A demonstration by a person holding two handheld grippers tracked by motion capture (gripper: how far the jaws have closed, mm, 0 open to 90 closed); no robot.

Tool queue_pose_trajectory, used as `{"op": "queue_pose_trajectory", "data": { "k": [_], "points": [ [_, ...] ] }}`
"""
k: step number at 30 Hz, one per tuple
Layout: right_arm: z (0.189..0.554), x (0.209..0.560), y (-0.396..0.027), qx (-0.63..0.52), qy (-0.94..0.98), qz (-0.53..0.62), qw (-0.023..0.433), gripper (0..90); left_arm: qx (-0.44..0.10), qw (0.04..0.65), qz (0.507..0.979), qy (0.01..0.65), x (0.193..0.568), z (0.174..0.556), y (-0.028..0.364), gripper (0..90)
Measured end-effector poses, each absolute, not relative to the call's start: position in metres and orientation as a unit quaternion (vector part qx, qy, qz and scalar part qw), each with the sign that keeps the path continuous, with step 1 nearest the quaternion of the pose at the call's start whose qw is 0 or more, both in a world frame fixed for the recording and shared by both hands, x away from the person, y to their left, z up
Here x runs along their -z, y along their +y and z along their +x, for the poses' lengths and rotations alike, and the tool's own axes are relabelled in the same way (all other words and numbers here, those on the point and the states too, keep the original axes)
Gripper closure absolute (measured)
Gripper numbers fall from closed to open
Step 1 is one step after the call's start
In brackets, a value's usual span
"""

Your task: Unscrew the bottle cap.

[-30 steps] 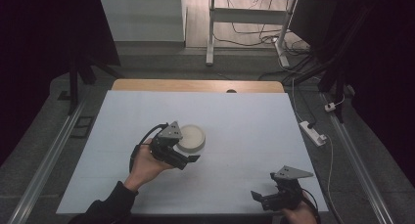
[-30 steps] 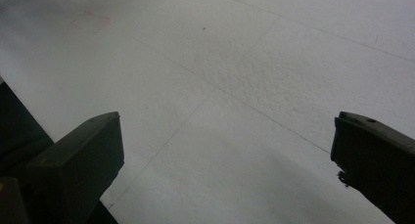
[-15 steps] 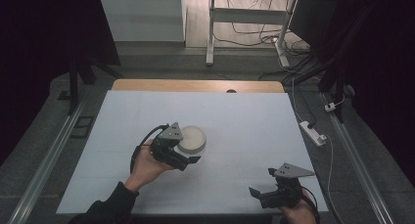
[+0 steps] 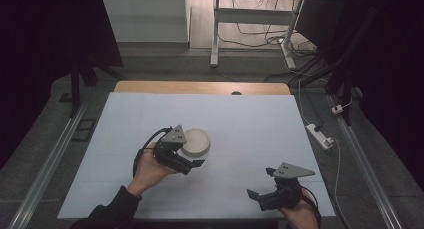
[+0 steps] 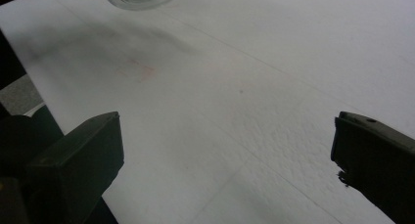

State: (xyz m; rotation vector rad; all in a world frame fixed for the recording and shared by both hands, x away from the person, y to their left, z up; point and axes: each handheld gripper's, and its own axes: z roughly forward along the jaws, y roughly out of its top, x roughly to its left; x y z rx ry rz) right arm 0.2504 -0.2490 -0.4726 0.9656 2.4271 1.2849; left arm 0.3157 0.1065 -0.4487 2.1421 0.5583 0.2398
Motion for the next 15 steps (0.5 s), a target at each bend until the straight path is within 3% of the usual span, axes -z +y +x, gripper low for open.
{"op": "queue_pose_trajectory", "data": {
  "k": [15],
  "points": [
    [0.258,0.451,-0.223,-0.465,0.830,0.289,0.102,0.0,-0.099,0.444,0.863,0.219,0.447,0.314,0.106,7.4]
  ]
}}
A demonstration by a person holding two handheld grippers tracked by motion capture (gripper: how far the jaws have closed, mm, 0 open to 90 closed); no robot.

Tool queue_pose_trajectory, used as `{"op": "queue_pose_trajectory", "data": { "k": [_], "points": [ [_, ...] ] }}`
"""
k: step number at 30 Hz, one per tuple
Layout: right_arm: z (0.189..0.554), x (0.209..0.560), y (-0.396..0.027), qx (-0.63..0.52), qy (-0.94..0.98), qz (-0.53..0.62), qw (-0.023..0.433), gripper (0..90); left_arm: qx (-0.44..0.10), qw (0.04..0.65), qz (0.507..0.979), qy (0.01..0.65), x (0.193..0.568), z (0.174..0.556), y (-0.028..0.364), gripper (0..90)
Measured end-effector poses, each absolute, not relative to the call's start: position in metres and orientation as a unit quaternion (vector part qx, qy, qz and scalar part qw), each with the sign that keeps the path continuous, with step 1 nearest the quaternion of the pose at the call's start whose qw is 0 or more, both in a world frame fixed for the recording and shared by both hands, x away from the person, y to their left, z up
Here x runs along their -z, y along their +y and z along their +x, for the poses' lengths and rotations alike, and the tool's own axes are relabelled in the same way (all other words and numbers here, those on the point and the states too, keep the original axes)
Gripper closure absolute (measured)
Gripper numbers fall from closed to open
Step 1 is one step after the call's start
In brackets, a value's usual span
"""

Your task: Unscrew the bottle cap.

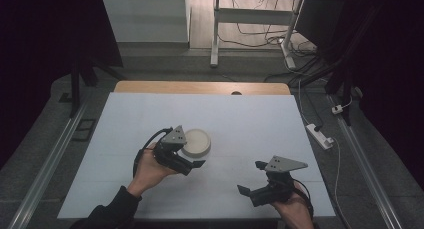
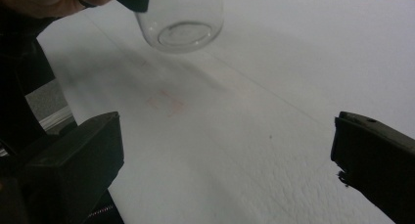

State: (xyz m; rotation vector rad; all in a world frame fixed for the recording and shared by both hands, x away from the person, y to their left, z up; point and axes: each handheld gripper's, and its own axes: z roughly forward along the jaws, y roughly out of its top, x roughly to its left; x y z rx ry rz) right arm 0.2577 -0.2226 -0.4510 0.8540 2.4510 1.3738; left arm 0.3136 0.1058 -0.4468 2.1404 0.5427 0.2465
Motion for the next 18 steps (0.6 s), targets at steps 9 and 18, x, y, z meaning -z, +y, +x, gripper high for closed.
{"op": "queue_pose_trajectory", "data": {
  "k": [9,18],
  "points": [
    [0.268,0.438,-0.195,-0.481,0.834,0.260,0.080,0.0,-0.100,0.444,0.863,0.218,0.448,0.313,0.105,7.4],
    [0.279,0.435,-0.182,-0.476,0.838,0.254,0.079,0.0,-0.099,0.444,0.864,0.216,0.448,0.312,0.104,7.4]
  ]
}}
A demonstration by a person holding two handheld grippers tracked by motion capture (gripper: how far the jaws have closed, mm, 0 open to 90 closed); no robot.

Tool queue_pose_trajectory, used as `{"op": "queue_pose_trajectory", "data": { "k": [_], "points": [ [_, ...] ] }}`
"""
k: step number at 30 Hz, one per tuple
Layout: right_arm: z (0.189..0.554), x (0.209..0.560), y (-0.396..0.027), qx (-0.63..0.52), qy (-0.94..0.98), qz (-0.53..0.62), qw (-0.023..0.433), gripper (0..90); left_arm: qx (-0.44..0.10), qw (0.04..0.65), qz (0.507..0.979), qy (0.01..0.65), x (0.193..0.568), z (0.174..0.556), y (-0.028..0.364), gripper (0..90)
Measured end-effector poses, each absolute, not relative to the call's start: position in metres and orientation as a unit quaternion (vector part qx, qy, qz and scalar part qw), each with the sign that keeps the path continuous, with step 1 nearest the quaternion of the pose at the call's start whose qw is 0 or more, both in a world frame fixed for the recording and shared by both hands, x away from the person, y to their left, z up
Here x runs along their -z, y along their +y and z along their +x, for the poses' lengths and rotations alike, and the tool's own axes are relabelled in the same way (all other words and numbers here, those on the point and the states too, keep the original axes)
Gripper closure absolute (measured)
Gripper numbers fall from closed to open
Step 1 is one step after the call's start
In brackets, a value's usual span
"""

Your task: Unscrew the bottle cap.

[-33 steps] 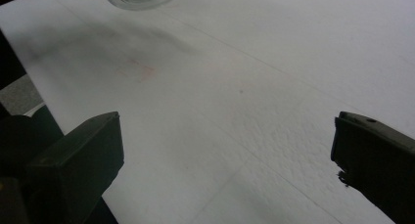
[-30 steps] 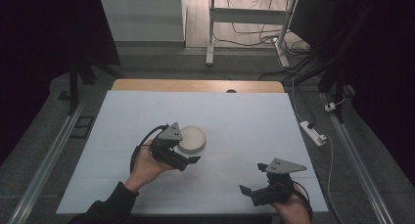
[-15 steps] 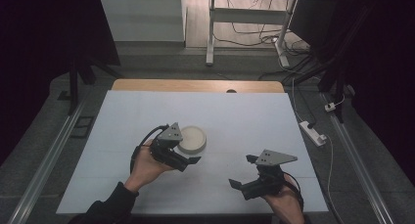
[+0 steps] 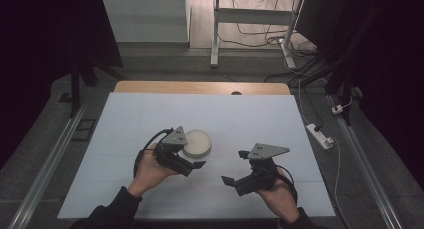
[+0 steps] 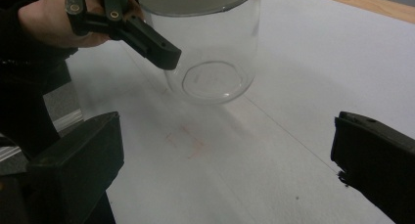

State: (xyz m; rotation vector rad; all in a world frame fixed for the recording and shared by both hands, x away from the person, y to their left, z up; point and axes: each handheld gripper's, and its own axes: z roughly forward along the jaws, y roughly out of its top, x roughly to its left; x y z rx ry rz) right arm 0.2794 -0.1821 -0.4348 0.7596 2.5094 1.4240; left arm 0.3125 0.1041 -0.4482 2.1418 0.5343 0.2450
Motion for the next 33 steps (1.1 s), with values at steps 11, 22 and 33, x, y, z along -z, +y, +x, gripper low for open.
{"op": "queue_pose_trajectory", "data": {
  "k": [11,22,33],
  "points": [
    [0.290,0.431,-0.165,-0.456,0.849,0.255,0.071,0.0,-0.093,0.443,0.865,0.215,0.451,0.313,0.102,7.4],
    [0.296,0.420,-0.148,-0.450,0.856,0.240,0.086,0.0,-0.089,0.443,0.866,0.214,0.454,0.313,0.099,7.4],
    [0.308,0.415,-0.128,-0.451,0.857,0.234,0.084,0.0,-0.088,0.442,0.867,0.212,0.456,0.312,0.097,7.4]
  ]
}}
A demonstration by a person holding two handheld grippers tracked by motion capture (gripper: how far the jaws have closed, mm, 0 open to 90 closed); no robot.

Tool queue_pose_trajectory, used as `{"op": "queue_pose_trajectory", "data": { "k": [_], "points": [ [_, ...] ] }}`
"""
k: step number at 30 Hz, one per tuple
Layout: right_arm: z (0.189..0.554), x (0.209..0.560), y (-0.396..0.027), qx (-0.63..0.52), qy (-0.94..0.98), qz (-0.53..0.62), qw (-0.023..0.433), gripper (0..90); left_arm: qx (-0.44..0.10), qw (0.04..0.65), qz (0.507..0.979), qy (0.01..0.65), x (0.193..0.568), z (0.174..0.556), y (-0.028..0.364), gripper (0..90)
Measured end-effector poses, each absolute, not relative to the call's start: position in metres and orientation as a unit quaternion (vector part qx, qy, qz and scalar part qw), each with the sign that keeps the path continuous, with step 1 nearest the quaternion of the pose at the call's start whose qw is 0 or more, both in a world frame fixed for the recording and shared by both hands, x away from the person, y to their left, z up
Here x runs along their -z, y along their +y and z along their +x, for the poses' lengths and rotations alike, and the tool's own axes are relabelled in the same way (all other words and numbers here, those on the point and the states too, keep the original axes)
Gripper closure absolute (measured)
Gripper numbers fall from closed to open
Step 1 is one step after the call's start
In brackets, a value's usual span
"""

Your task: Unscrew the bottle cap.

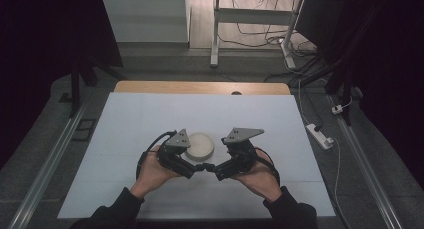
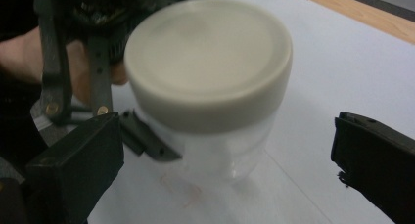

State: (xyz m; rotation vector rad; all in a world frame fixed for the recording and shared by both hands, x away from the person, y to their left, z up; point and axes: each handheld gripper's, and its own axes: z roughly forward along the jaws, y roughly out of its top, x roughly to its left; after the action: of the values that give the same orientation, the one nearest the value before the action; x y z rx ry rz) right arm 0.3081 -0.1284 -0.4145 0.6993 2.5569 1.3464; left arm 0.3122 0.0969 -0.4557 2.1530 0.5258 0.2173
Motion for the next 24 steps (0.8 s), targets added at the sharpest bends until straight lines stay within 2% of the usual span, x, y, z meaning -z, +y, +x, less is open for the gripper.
{"op": "queue_pose_trajectory", "data": {
  "k": [16,19,24],
  "points": [
    [0.323,0.415,-0.098,-0.469,0.850,0.227,0.071,0.0,-0.086,0.436,0.872,0.207,0.457,0.312,0.094,7.4],
    [0.324,0.417,-0.096,-0.474,0.852,0.213,0.066,5.8,-0.086,0.435,0.872,0.207,0.457,0.312,0.094,7.4],
    [0.324,0.419,-0.094,-0.474,0.853,0.208,0.071,6.7,-0.084,0.435,0.873,0.206,0.458,0.312,0.093,7.4]
  ]
}}
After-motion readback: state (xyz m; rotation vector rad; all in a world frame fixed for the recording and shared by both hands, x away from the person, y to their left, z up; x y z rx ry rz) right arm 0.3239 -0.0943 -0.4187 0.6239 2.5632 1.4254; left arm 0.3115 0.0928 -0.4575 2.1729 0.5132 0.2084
